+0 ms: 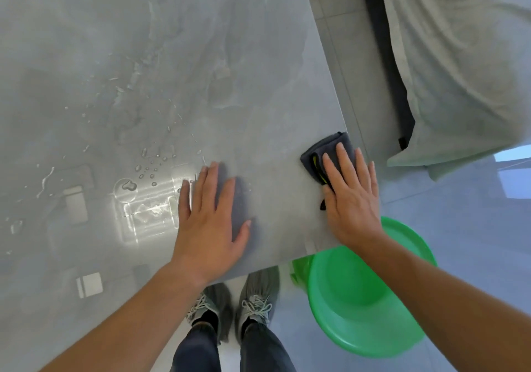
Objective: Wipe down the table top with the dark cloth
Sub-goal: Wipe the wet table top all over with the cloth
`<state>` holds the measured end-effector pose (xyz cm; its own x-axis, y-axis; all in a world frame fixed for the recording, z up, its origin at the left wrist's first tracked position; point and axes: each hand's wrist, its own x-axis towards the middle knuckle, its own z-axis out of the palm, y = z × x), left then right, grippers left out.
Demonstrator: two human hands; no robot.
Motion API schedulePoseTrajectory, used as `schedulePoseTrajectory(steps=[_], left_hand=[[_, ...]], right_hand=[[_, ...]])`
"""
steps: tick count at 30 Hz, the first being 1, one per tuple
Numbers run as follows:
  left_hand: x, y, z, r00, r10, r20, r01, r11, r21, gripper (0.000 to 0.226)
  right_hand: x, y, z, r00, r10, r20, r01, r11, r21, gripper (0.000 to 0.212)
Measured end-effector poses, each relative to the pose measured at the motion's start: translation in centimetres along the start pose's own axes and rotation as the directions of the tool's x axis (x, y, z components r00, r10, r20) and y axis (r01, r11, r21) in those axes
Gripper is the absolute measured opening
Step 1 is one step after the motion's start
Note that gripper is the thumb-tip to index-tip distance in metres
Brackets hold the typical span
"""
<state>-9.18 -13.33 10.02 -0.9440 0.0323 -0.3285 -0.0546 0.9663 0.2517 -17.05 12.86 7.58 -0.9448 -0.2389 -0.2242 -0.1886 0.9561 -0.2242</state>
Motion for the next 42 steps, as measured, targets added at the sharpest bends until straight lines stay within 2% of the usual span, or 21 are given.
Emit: schedulePoseTrajectory(steps=[2,6,8,9,12,14,16,19,22,24,27,28,30,32,34,36,38,40,42], left_hand=[[-1.2,-0.5,0.1,0.999,-0.040,0.006,0.040,0.999,0.006,0.072],[-3.7,-1.6,0.9,0.997,-0.071,0.037,0.069,0.997,0.047,0.071],[-4.4,-2.0,1.3,0.997,-0.055,0.054,0.050,0.994,0.095,0.072],[-4.5,-2.1,1.4,0.997,-0.043,0.057,0.036,0.993,0.116,0.072],[-4.5,-2.3,1.7,0.998,-0.026,0.057,0.019,0.992,0.121,0.072],[-4.4,-2.4,1.8,0.998,-0.020,0.056,0.014,0.994,0.112,0.072],[-4.6,-2.7,1.6,0.999,-0.015,0.046,0.009,0.993,0.115,0.068],[-4.9,-3.6,1.2,1.000,0.016,0.019,-0.018,0.993,0.116,0.064],[-5.5,-5.2,0.9,1.000,-0.022,-0.008,0.023,0.996,0.090,0.065],[-5.9,-6.6,0.9,0.996,-0.085,-0.014,0.086,0.992,0.087,0.069],[-6.2,-8.4,1.1,0.991,-0.136,-0.021,0.137,0.989,0.059,0.074],[-6.3,-8.9,1.1,0.991,-0.136,-0.019,0.137,0.989,0.047,0.074],[-6.4,-9.6,1.0,0.992,-0.122,-0.018,0.122,0.992,0.008,0.073],[-6.6,-10.1,0.6,0.992,-0.120,-0.027,0.119,0.992,-0.038,0.071],[-7.0,-10.7,0.5,0.990,-0.134,-0.036,0.133,0.991,-0.023,0.069],[-7.4,-11.2,0.5,0.987,-0.152,-0.048,0.153,0.988,0.012,0.068],[-7.8,-12.0,0.5,0.988,-0.148,-0.047,0.149,0.989,0.020,0.067],[-8.0,-12.8,0.6,0.992,-0.119,-0.046,0.119,0.993,-0.006,0.064],[-8.1,-13.6,0.5,0.995,-0.092,-0.043,0.090,0.995,-0.048,0.065]], right_hand=[[-2.7,-2.5,1.2,0.999,0.025,-0.026,-0.025,1.000,-0.005,0.058],[-6.4,-4.4,2.7,0.973,-0.223,0.052,0.225,0.974,-0.029,0.061],[-5.6,-3.0,2.4,0.968,-0.246,0.047,0.247,0.969,-0.027,0.060],[-5.2,-2.2,2.2,0.981,-0.189,0.031,0.190,0.982,-0.013,0.060],[-4.9,-1.2,1.9,0.987,0.152,-0.053,-0.148,0.986,0.071,0.058],[-5.5,-3.1,2.6,0.964,0.250,-0.091,-0.244,0.967,0.070,0.057],[-6.7,-6.1,3.4,0.986,0.140,-0.089,-0.137,0.990,0.036,0.057],[-8.9,-9.2,4.7,0.986,-0.163,-0.028,0.163,0.987,-0.005,0.054],[-7.9,-9.3,4.6,0.961,-0.277,-0.007,0.276,0.961,-0.024,0.053],[-5.2,-9.4,4.3,0.977,-0.207,-0.045,0.206,0.978,-0.010,0.056],[-0.5,-11.4,3.8,0.994,0.067,-0.083,-0.062,0.996,0.072,0.060],[0.0,-12.5,4.0,0.991,0.103,-0.081,-0.097,0.993,0.072,0.059],[-1.2,-14.4,4.7,0.996,0.015,-0.087,-0.013,1.000,0.023,0.059],[-4.8,-15.4,5.7,0.980,-0.192,-0.043,0.190,0.981,-0.043,0.059],[-7.6,-15.5,6.3,0.935,-0.353,0.034,0.355,0.931,-0.085,0.058],[-6.9,-14.7,6.0,0.910,-0.411,0.052,0.414,0.905,-0.094,0.057],[-4.5,-14.6,5.5,0.947,-0.321,0.004,0.320,0.945,-0.070,0.056],[-2.1,-15.5,5.0,0.995,-0.091,-0.048,0.092,0.996,0.014,0.056],[-1.8,-17.7,5.4,0.995,0.075,-0.068,-0.071,0.995,0.065,0.058]])
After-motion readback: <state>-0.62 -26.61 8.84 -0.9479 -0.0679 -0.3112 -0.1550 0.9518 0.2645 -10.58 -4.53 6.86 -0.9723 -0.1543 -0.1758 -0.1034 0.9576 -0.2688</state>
